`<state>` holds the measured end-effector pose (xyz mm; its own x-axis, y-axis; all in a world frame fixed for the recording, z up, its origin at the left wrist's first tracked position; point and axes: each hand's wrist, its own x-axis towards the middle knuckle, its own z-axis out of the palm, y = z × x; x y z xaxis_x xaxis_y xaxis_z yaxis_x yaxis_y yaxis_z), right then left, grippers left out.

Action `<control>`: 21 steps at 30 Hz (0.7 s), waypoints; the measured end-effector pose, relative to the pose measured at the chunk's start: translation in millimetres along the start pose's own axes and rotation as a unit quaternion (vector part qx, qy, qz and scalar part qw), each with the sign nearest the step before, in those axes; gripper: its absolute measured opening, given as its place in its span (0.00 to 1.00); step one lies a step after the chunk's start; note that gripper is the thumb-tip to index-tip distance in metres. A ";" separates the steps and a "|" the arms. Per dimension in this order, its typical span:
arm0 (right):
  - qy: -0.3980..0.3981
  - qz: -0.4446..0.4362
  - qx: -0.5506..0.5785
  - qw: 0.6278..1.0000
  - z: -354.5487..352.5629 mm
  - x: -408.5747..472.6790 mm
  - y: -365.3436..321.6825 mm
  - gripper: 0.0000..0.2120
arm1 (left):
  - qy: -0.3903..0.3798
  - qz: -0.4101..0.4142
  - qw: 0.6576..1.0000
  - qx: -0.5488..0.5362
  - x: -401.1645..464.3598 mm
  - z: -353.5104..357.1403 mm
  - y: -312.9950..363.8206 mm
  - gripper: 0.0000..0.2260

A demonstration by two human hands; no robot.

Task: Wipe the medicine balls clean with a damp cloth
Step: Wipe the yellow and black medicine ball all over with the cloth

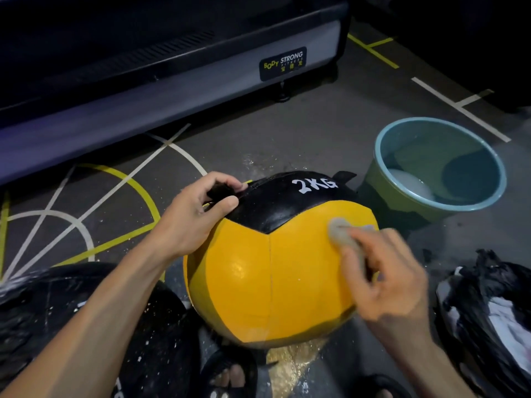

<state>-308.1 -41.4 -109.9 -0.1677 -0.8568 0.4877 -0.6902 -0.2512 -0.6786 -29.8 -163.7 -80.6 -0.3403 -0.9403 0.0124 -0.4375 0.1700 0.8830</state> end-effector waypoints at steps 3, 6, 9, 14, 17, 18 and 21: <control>0.033 0.209 0.025 0.977 -11.4 5.6 39.1 0.05 | -0.002 0.000 1.000 -0.002 -1.7 -0.8 -0.3 0.10; 0.043 0.277 0.061 0.958 -12.6 5.9 45.0 0.07 | -0.008 0.003 1.000 -0.007 -1.5 2.0 1.7 0.10; 0.057 0.265 0.072 0.960 -10.6 8.6 15.6 0.09 | -0.013 0.004 1.000 -0.016 -2.5 5.4 4.2 0.12; -0.030 -0.009 0.018 0.999 5.9 7.4 -40.4 0.08 | -0.012 -0.001 0.999 -0.032 -6.6 7.1 4.5 0.13; -0.061 -0.076 -0.002 0.995 7.4 12.8 -30.1 0.09 | -0.006 -0.005 0.999 -0.032 -7.4 6.8 5.0 0.12; -0.048 -0.034 0.012 0.998 3.3 19.1 -24.0 0.08 | -0.003 -0.005 1.000 -0.029 -7.4 7.4 5.4 0.12; 0.009 0.148 0.095 0.984 -15.1 34.8 -9.7 0.04 | 0.002 0.000 1.000 -0.029 -7.6 10.3 6.5 0.13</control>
<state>-317.9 -62.0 -78.0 -0.3561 -0.8970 0.2617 -0.4653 -0.0726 -0.8822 -38.6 -152.4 -79.8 -0.3371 -0.9414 0.0131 -0.3890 0.1519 0.9086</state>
